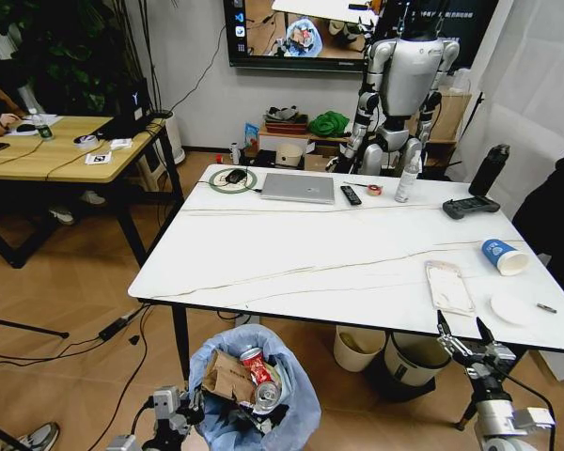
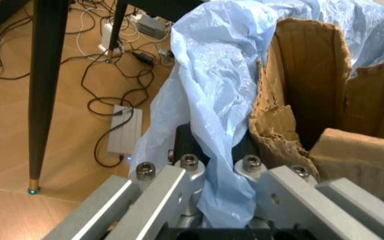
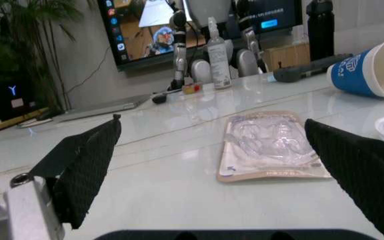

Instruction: Pick up the trash bin and place the trash from the table into it.

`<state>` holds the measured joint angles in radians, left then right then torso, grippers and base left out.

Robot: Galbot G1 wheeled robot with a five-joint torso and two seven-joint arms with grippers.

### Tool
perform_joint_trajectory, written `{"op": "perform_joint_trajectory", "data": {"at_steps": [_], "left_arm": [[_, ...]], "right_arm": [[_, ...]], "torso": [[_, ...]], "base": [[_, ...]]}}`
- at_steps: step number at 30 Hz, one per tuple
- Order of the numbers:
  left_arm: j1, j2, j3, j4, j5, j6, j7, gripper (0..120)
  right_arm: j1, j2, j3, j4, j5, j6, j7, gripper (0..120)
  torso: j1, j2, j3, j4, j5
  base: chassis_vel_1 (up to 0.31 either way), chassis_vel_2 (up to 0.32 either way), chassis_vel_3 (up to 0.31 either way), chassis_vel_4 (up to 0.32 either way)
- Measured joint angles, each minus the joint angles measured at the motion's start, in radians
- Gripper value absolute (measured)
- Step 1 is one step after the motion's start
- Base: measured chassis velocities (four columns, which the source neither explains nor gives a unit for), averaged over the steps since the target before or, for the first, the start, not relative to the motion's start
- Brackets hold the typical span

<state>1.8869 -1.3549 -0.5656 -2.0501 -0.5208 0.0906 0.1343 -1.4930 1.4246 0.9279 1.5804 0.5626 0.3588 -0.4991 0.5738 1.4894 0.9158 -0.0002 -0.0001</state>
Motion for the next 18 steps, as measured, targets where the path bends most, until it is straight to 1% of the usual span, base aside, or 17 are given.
{"op": "perform_joint_trajectory", "data": {"at_steps": [18], "left_arm": [[-0.003, -0.001, 0.007, 0.001, 0.003, 0.002, 0.0, 0]], "right_arm": [[-0.002, -0.001, 0.004, -0.007, 0.005, 0.005, -0.007, 100]], "torso": [[0.0, 0.0, 0.0, 0.0, 0.0001]], "base": [[-0.009, -0.007, 0.011, 0.011]]}}
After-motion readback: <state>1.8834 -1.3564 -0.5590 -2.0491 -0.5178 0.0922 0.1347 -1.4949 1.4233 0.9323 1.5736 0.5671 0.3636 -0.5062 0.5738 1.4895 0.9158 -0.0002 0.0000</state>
